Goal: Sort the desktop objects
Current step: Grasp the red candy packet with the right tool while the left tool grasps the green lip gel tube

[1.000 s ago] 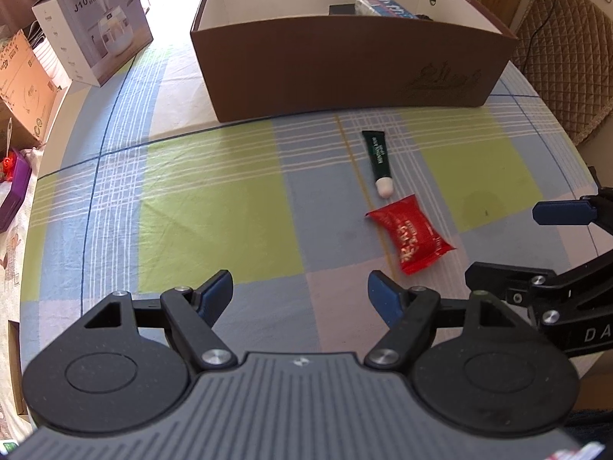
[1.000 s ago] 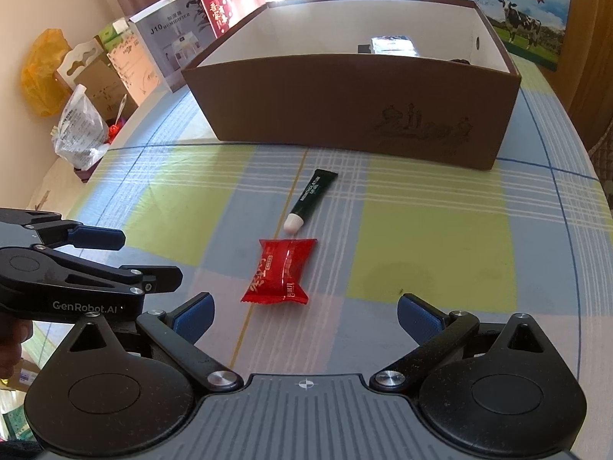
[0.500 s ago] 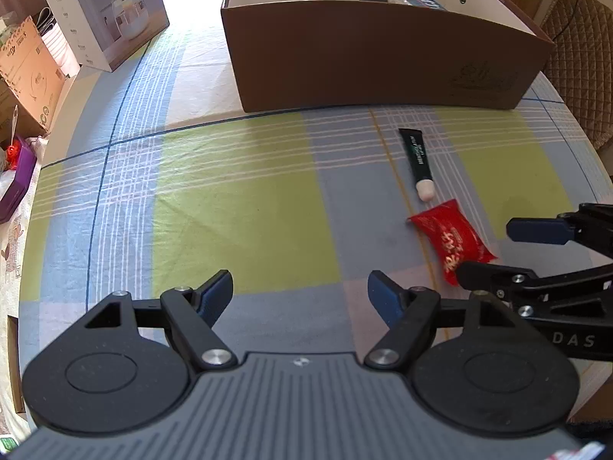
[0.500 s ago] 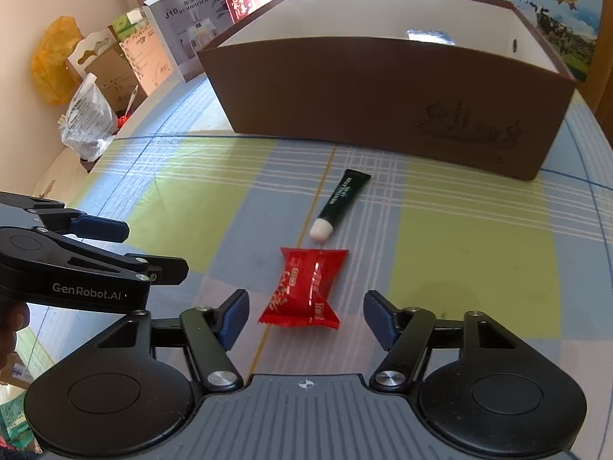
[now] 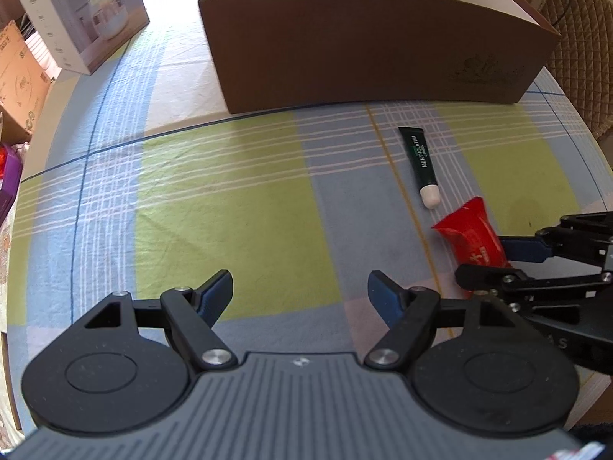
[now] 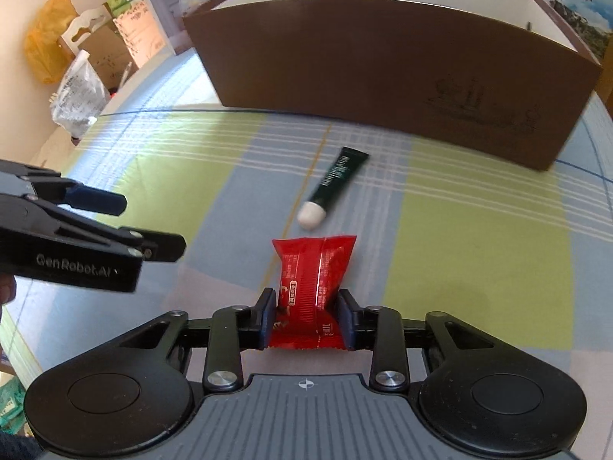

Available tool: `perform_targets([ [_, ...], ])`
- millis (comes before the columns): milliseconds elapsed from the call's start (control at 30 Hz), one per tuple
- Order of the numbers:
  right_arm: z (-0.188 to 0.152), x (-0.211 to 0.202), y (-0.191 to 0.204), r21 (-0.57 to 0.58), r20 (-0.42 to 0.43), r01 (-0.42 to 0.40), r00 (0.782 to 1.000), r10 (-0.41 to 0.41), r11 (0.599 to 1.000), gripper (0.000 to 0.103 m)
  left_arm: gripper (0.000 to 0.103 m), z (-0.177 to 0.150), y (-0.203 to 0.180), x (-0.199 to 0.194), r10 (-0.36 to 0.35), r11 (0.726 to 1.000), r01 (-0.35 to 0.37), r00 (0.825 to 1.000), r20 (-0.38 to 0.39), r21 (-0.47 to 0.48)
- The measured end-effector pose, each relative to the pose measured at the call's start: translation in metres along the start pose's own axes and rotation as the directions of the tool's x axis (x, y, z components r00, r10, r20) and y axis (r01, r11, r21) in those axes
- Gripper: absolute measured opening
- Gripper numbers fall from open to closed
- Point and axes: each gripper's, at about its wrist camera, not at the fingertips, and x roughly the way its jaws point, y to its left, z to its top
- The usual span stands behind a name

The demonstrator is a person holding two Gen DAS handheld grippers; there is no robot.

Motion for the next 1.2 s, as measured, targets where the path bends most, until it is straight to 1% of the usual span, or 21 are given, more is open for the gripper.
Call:
perform_targets([
  [233,-0.003,-0.011,-0.042,0.108,0.009,0.080,0.997,-0.082,0.991,0.031,0.074,0.013,-0.012,0.011,-0.042,0.998,0.042,0.999,0.006,0.041],
  [367,-0.001,-0.017,-0.066,0.170,0.019,0.117,0.992,-0.122,0.979,0.031,0.074,0.023,-0.024,0.016,-0.086,0.994,0.083,0.996,0.027,0.076],
  [467,0.001,-0.019,-0.078,0.198,0.027,0.137,0.989,-0.145,0.971,0.032,0.072,0.035,-0.034,0.021,-0.130,0.987,0.125,0.990,0.051,0.105],
  [600,0.006,-0.021,-0.090,0.218,0.033,0.162,0.984,-0.173,0.962,0.032,0.064,0.052,-0.048,0.032,-0.186,0.975,0.176,0.980,0.066,0.137],
  [667,0.006,-0.022,-0.095,0.227,0.036,0.162,0.984,-0.174,0.960,0.032,0.059,0.060,-0.054,0.038,-0.201,0.970,0.189,0.978,0.063,0.154],
  [700,0.006,-0.023,-0.096,0.228,0.039,0.164,0.983,-0.178,0.960,0.032,0.053,0.063,-0.056,0.042,-0.209,0.967,0.197,0.976,0.061,0.163],
  [733,0.006,-0.024,-0.097,0.226,0.042,0.165,0.983,-0.179,0.960,0.032,0.046,0.066,-0.058,0.045,-0.214,0.964,0.202,0.975,0.052,0.171],
  [767,0.005,-0.025,-0.097,0.225,0.044,0.166,0.983,-0.180,0.960,0.032,0.044,0.068,-0.059,0.049,-0.218,0.962,0.206,0.975,0.046,0.179],
  [833,0.005,-0.027,-0.099,0.228,0.047,0.166,0.982,-0.182,0.959,0.032,0.037,0.071,-0.065,0.055,-0.219,0.958,0.208,0.975,0.035,0.195],
  [900,0.004,-0.027,-0.101,0.237,0.050,0.161,0.983,-0.178,0.958,0.033,0.034,0.069,-0.067,0.056,-0.212,0.956,0.196,0.976,0.048,0.219],
  [967,0.004,-0.028,-0.101,0.241,0.053,0.157,0.983,-0.175,0.958,0.036,0.022,0.067,-0.068,0.055,-0.190,0.957,0.172,0.980,0.057,0.234],
  [1000,0.005,-0.024,-0.100,0.240,0.055,0.156,0.983,-0.174,0.958,0.037,0.013,0.066,-0.068,0.054,-0.183,0.958,0.164,0.981,0.059,0.237],
  [1067,0.005,-0.024,-0.099,0.236,0.058,0.156,0.983,-0.174,0.959,0.041,0.013,0.063,-0.064,0.053,-0.173,0.961,0.156,0.983,0.056,0.229],
  [1200,0.005,-0.023,-0.099,0.235,0.060,0.152,0.984,-0.171,0.960,0.046,0.013,0.050,-0.054,0.047,-0.125,0.972,0.110,0.990,0.058,0.205],
])
